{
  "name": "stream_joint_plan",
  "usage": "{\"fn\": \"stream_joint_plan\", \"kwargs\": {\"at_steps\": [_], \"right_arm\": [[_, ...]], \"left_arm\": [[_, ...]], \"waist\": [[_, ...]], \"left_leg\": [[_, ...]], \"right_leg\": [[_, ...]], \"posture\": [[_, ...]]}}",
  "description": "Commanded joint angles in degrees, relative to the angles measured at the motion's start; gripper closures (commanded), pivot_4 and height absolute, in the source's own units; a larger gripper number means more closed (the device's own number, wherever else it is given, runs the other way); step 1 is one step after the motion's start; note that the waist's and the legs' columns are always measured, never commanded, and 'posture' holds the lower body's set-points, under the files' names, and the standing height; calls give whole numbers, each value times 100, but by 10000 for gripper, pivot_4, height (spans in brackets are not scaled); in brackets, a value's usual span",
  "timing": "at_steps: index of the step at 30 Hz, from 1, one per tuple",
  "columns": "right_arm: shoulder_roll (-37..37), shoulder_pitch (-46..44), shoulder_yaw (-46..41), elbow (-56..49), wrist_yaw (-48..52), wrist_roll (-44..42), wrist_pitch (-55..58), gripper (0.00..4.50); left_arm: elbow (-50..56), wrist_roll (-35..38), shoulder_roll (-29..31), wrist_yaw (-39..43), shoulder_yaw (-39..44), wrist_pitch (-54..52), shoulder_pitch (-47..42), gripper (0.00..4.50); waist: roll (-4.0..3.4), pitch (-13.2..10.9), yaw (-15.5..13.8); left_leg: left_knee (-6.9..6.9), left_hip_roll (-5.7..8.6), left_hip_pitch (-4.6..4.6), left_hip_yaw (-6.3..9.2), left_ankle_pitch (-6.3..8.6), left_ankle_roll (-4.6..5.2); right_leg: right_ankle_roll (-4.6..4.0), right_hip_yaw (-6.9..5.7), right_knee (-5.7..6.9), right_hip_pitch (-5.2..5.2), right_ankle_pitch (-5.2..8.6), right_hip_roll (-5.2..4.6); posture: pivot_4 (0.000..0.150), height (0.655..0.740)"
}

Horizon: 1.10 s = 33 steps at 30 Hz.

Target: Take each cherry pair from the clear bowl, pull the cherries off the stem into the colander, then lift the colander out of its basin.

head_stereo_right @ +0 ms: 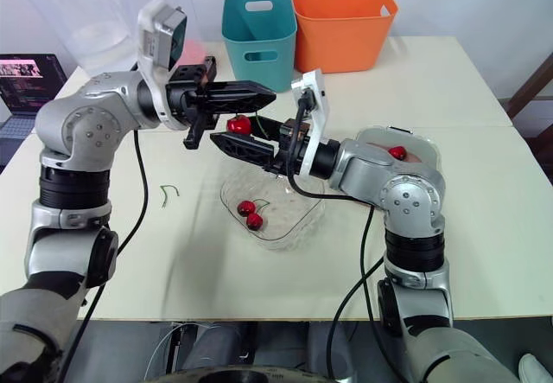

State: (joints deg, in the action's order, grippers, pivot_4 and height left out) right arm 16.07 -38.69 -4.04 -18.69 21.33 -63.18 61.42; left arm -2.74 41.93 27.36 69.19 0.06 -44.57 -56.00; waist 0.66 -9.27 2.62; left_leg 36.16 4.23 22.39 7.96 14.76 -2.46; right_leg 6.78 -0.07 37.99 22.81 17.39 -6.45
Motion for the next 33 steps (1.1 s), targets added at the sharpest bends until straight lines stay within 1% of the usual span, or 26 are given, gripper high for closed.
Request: {"fn": "stream_joint_plan", "kwargs": {"at_steps": [1, 2, 3, 9, 17, 26, 29, 33], "right_arm": [[-46, -93, 32, -94, 36, -9, -130, 23807], [-37, -88, 44, -102, 41, -12, -136, 29088], [-25, -75, 57, -115, 43, -12, -140, 33158], [126, 64, 140, -182, 104, 94, -160, 33158], [499, 519, 444, -334, 418, 493, -210, 33158], [643, 701, 556, -429, 564, 713, -286, 33158], [796, 806, 429, -507, 605, 728, -287, 33158], [1349, 919, -70, -526, 717, 805, -396, 33158]], "left_arm": [[117, 54, 25, 19, 63, 62, -52, 45000], [110, 48, 28, 23, 62, 67, -51, 45000], [90, 40, 36, 32, 65, 73, -60, 45000], [-105, -20, 80, 74, 114, 143, -202, 45000], [-268, -56, 66, 77, 194, 226, -348, 45000], [-294, -47, 43, 63, 227, 205, -352, 45000], [-304, -153, 100, 111, 159, 277, -293, 45000], [-359, -300, 185, 133, 122, 391, -159, 45000]], "waist": [[0, 0, 0], [0, 0, -1], [0, 0, -2], [0, 0, -2], [0, 0, 0], [0, 0, -5], [0, 0, -7], [0, 0, -13]], "left_leg": [[0, 0, 0, 0, 0, 0], [0, 0, 0, 0, 0, 0], [0, 0, 0, 0, 0, 0], [0, 0, 0, 0, 0, 0], [0, 1, 0, -1, 0, 1], [0, 1, 0, -1, 0, 1], [0, 1, 0, -1, 0, 0], [0, 3, 0, -2, 0, 1]], "right_leg": [[0, 0, 0, 0, 0, 0], [0, 0, 0, 0, 0, 0], [0, 0, 0, 0, 0, 0], [0, 0, 0, -1, 0, 0], [0, 0, 0, 0, 0, 0], [0, 0, -1, -1, 0, 0], [0, 0, 0, 0, 0, 0], [0, 0, -2, -1, 0, -1]], "posture": [[1500, 7394], [1500, 7394], [1500, 7394], [1500, 7394], [1500, 7394], [1500, 7394], [1500, 7394], [1500, 7394]]}}
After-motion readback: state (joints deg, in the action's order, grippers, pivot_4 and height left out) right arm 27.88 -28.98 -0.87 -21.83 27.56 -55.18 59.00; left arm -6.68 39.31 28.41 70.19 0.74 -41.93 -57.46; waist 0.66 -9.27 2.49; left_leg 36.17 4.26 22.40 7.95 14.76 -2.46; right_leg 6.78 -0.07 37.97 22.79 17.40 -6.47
